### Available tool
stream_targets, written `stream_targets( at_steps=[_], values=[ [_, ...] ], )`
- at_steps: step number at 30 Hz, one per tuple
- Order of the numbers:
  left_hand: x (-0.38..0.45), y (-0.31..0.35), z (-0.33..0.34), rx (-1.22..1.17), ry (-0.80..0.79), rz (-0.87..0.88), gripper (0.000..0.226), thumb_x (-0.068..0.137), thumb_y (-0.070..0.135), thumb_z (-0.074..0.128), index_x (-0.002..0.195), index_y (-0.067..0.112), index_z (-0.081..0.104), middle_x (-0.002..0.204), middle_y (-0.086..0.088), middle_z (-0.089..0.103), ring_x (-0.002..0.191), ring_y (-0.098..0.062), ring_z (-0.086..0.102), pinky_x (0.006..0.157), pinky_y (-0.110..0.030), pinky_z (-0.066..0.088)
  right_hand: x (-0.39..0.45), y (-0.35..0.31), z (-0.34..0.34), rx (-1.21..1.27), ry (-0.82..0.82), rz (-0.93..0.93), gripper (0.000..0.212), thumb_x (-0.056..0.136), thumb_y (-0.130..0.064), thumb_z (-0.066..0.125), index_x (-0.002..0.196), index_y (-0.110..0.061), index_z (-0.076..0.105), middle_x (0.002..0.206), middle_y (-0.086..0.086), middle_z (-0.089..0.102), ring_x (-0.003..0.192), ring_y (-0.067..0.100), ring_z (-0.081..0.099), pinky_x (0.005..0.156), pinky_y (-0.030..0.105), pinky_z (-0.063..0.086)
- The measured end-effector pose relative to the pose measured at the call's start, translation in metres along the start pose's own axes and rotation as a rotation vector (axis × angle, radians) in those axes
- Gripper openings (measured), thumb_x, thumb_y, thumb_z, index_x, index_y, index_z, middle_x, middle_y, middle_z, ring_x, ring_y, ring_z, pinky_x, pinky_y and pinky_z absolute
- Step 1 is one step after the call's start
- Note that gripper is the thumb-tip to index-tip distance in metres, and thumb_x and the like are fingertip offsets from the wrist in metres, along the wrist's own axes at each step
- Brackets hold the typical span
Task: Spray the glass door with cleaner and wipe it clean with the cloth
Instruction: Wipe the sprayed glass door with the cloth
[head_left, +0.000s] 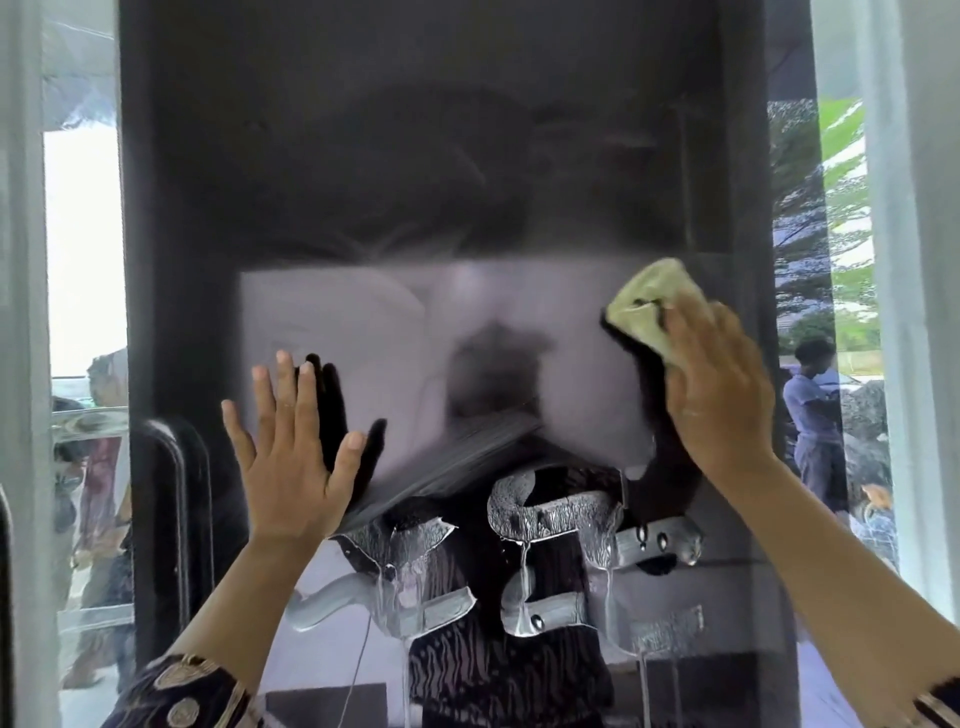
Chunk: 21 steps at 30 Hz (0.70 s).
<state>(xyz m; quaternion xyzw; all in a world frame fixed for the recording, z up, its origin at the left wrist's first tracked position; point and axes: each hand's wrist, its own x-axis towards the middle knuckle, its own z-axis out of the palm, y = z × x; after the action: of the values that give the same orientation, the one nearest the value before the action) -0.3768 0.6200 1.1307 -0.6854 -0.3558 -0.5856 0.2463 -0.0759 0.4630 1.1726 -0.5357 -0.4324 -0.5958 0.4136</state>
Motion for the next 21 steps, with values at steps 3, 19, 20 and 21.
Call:
stream_targets(
  at_steps=[3,19,20,21],
  values=[
    [-0.004,-0.002,-0.001,0.007,0.001,0.002,0.079,0.09,0.059,0.006,0.141,0.0,0.02,0.149,-0.009,0.006,0.138,-0.019,-0.002,0.109,-0.039,-0.015,-0.025,0.004,0.0,0.029,0.045,0.297,0.045,0.086,-0.008,0.041,0.13,-0.004,0.045,0.14,0.016,0.043,0.103,0.046,0.046,0.088,0.047,0.037],
    [-0.041,-0.016,0.0,0.014,-0.044,0.001,0.076,0.091,0.057,0.008,0.142,0.001,0.017,0.15,-0.013,0.009,0.139,-0.026,0.001,0.11,-0.046,-0.008,-0.104,-0.129,0.026,0.101,-0.11,-0.513,0.058,0.076,-0.012,0.055,0.13,-0.023,0.038,0.135,-0.003,0.049,0.103,0.024,0.041,0.082,0.035,0.047],
    [-0.044,-0.015,0.0,0.022,-0.052,0.006,0.076,0.092,0.057,0.008,0.142,0.001,0.016,0.15,-0.013,0.009,0.139,-0.026,0.0,0.11,-0.048,-0.006,-0.113,-0.123,0.025,0.077,-0.172,-0.606,0.068,0.072,-0.014,0.064,0.133,-0.024,0.036,0.138,-0.004,0.046,0.107,0.023,0.041,0.086,0.035,0.047],
    [-0.048,-0.015,0.0,0.031,-0.065,0.012,0.076,0.092,0.056,0.007,0.141,0.0,0.017,0.149,-0.013,0.009,0.139,-0.027,0.001,0.11,-0.051,-0.003,-0.117,-0.115,0.023,0.047,-0.231,-0.687,0.076,0.067,-0.016,0.069,0.135,-0.024,0.034,0.139,-0.005,0.045,0.109,0.023,0.041,0.087,0.034,0.047]
  ],
)
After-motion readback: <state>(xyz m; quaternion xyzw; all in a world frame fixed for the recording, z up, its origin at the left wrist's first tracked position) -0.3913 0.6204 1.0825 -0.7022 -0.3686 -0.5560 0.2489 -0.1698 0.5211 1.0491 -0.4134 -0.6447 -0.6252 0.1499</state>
